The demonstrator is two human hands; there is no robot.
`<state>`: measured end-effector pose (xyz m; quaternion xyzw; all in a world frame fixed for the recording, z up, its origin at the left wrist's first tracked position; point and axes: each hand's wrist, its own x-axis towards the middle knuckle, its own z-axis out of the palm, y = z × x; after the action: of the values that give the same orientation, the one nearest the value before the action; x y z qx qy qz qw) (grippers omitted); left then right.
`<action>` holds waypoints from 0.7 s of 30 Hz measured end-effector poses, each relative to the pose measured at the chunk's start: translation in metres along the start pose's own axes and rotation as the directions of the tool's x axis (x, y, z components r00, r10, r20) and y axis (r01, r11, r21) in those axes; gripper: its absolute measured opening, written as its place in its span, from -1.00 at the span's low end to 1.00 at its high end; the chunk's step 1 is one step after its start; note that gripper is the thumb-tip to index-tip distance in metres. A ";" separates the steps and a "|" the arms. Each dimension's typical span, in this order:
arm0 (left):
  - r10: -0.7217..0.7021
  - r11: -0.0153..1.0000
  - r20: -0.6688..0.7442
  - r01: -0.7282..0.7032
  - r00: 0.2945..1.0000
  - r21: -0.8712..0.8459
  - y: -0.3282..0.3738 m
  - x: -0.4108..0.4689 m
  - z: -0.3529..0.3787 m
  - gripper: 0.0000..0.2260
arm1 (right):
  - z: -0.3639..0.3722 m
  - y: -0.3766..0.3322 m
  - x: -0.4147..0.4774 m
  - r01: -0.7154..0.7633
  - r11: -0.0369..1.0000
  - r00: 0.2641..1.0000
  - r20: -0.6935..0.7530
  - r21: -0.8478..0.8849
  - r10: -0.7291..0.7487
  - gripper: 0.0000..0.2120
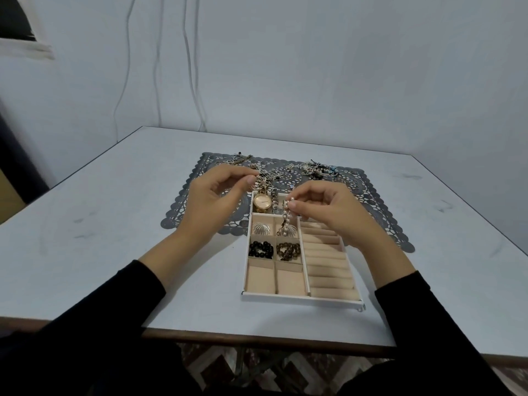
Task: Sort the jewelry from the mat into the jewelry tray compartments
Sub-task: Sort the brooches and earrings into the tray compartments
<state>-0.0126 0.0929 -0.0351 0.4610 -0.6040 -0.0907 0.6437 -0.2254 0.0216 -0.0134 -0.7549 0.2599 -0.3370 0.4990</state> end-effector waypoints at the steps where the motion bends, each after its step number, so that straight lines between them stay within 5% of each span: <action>1: -0.001 1.000 -0.002 0.001 1.000 -0.002 0.000 0.000 0.000 -0.85 | -0.001 0.001 0.000 -0.006 1.000 1.000 0.014 -0.020 0.006 -0.88; 9: -0.010 1.000 0.005 0.010 1.000 -0.008 -0.002 -0.001 0.000 -0.88 | -0.003 0.008 0.000 -0.009 0.964 0.991 0.125 -0.266 0.043 -0.92; 21: -0.012 1.000 0.012 0.012 1.000 0.005 -0.004 -0.001 0.001 -0.88 | -0.003 0.017 0.004 0.025 0.865 0.999 0.030 -0.500 -0.011 -0.89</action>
<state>-0.0124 0.0911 -0.0390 0.4658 -0.6053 -0.0956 0.6383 -0.2257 0.0103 -0.0276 -0.8652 0.3248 -0.2526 0.2865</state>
